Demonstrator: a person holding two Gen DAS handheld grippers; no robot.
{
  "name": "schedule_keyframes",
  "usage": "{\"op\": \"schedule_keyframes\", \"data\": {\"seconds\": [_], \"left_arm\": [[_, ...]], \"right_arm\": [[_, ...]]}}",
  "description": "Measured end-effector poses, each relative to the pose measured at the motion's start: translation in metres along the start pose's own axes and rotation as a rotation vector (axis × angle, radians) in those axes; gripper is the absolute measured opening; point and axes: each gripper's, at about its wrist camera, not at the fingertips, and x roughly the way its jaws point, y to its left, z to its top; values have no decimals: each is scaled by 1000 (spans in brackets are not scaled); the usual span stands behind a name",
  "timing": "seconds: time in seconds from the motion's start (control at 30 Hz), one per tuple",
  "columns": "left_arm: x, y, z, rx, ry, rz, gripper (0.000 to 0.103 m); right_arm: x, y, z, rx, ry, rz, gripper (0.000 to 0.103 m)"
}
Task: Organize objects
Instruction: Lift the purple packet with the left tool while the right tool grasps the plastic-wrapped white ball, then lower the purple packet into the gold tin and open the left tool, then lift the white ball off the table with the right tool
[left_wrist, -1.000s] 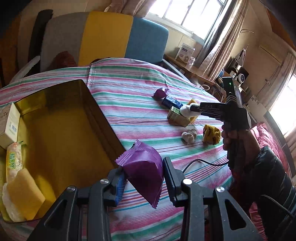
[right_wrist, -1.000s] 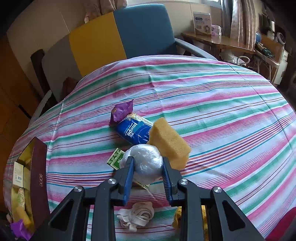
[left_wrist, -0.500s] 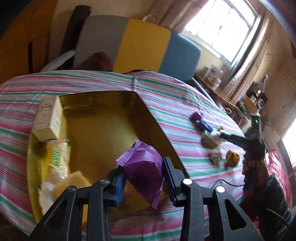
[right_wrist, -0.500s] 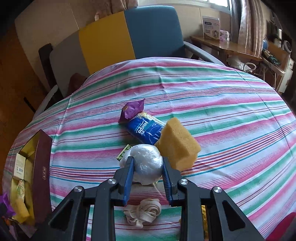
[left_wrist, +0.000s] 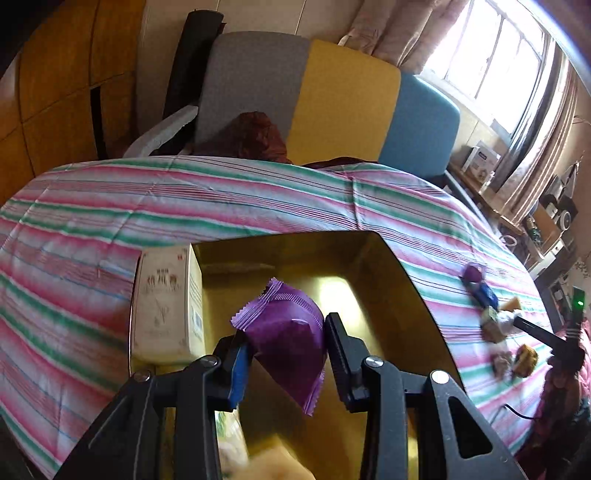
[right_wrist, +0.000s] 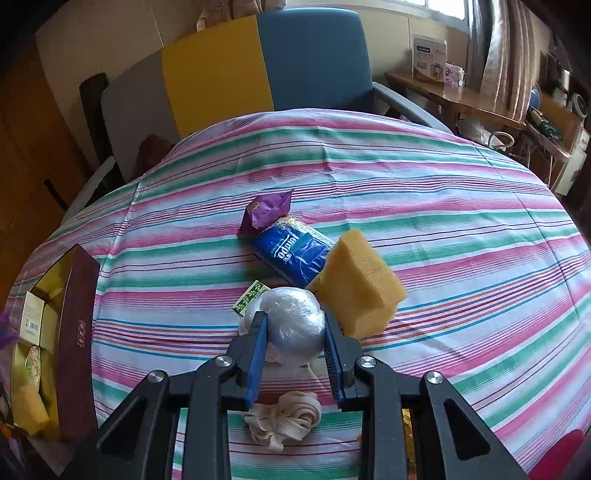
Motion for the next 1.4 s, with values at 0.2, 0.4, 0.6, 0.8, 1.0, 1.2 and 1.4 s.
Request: {"op": "schedule_keyframes", "data": {"seconds": [0.2,0.4,0.6,0.8,1.0,1.2,1.4], "left_arm": [[48,12,26,17,58,55,38],[87,25,31,9,127,97,42],[84,23,32,17,113,97,63],[50,23,29,10,62,90,68],[-9,7,-11,12,4,83,68],[-51,-25,-64,59,-57,88,68],[-62,-44,-92,89,-88,137,68]], "right_arm": [[0,-1,0,2,-1,-4,30],[1,0,1,-3,-1,-5,30],[2,1,2,-7,1,-6,30],[2,0,2,-4,0,-9,30],[1,-1,2,0,-3,-20,30],[2,2,1,-17,-3,-31,30],[1,4,0,-29,-6,-41,30]]}}
